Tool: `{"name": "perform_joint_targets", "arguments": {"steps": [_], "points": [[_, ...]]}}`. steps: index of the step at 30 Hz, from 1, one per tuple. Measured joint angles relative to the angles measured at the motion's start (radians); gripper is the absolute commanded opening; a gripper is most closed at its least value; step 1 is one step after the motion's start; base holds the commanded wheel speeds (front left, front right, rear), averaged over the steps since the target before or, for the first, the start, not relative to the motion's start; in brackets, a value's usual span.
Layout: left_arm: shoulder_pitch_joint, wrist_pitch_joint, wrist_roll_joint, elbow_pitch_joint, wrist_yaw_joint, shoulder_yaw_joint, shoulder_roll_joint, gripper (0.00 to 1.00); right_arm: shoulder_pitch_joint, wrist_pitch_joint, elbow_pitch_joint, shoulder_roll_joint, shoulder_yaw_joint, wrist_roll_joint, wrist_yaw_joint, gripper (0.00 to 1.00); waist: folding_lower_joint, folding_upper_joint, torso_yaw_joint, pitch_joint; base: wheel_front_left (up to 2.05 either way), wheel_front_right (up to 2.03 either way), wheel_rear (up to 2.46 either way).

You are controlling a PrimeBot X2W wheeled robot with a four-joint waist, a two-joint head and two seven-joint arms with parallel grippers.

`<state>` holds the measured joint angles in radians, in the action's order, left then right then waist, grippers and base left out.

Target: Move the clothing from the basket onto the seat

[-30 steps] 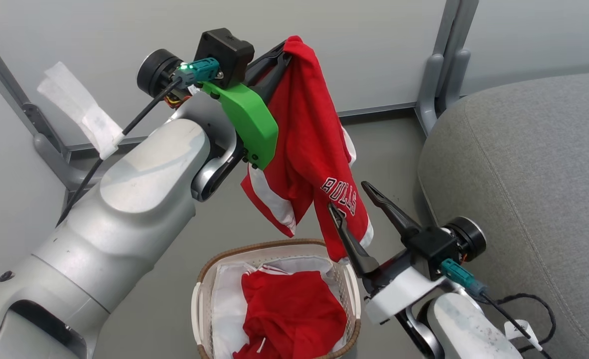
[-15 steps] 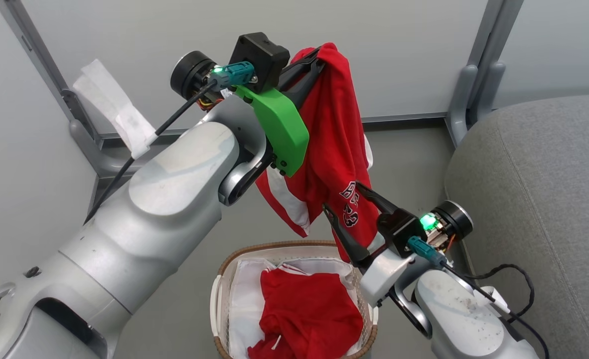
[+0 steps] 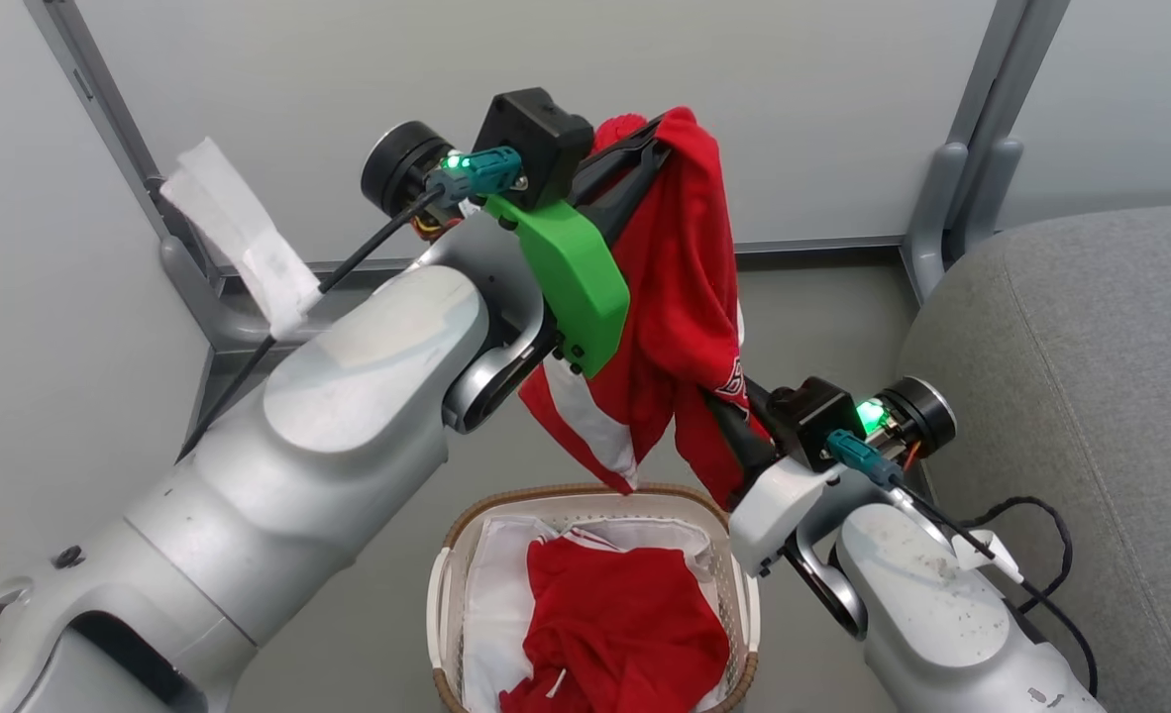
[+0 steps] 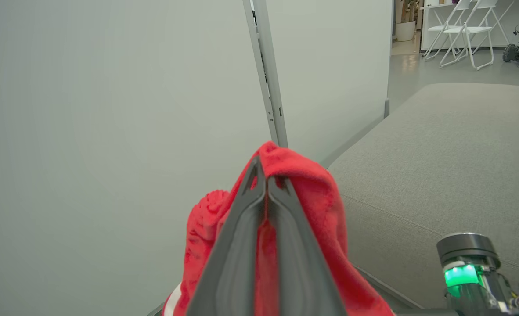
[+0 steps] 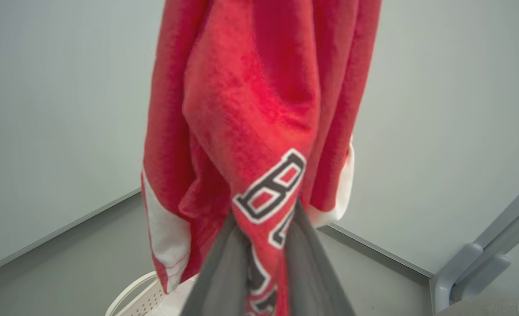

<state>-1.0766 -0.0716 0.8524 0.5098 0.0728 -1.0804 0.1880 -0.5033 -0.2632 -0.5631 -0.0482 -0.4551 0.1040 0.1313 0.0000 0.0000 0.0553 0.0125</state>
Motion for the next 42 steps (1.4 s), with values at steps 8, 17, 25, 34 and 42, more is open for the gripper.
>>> {"name": "perform_joint_targets", "arguments": {"steps": [8, 17, 25, 34, 42], "points": [[0.069, -0.051, 0.006, 0.003, -0.042, 0.01, 0.05, 0.31, -0.021, 0.0, 0.0, 0.0, 0.02, 0.002, 0.0, 0.0, 0.0, 0.0, -0.022, -0.004, 0.0, 0.0, 0.0], [0.194, -0.143, 0.016, 0.022, -0.064, 0.013, 0.058, 1.0, -0.047, 0.0, 0.008, 0.0, 0.107, -0.036, 0.0, 0.0, 0.0, 0.0, -0.054, -0.012, 0.0, 0.0, 0.0], [0.292, -0.185, -0.008, 0.013, -0.07, 0.024, 0.043, 1.0, -0.066, 0.0, 0.025, -0.022, 0.207, -0.086, 0.0, 0.0, 0.0, 0.0, -0.091, -0.02, 0.0, 0.0, 0.0], [0.384, -0.19, -0.041, -0.007, -0.059, 0.04, 0.023, 1.0, -0.059, 0.0, 0.078, -0.095, 0.3, -0.116, 0.0, 0.0, 0.0, 0.0, -0.16, -0.04, 0.0, 0.0, 0.0], [0.417, -0.191, -0.056, -0.012, -0.054, 0.058, 0.012, 1.0, -0.049, 0.0, 0.113, -0.123, 0.322, -0.122, 0.0, 0.0, 0.0, 0.0, -0.256, -0.071, 0.0, 0.0, 0.0]]}}
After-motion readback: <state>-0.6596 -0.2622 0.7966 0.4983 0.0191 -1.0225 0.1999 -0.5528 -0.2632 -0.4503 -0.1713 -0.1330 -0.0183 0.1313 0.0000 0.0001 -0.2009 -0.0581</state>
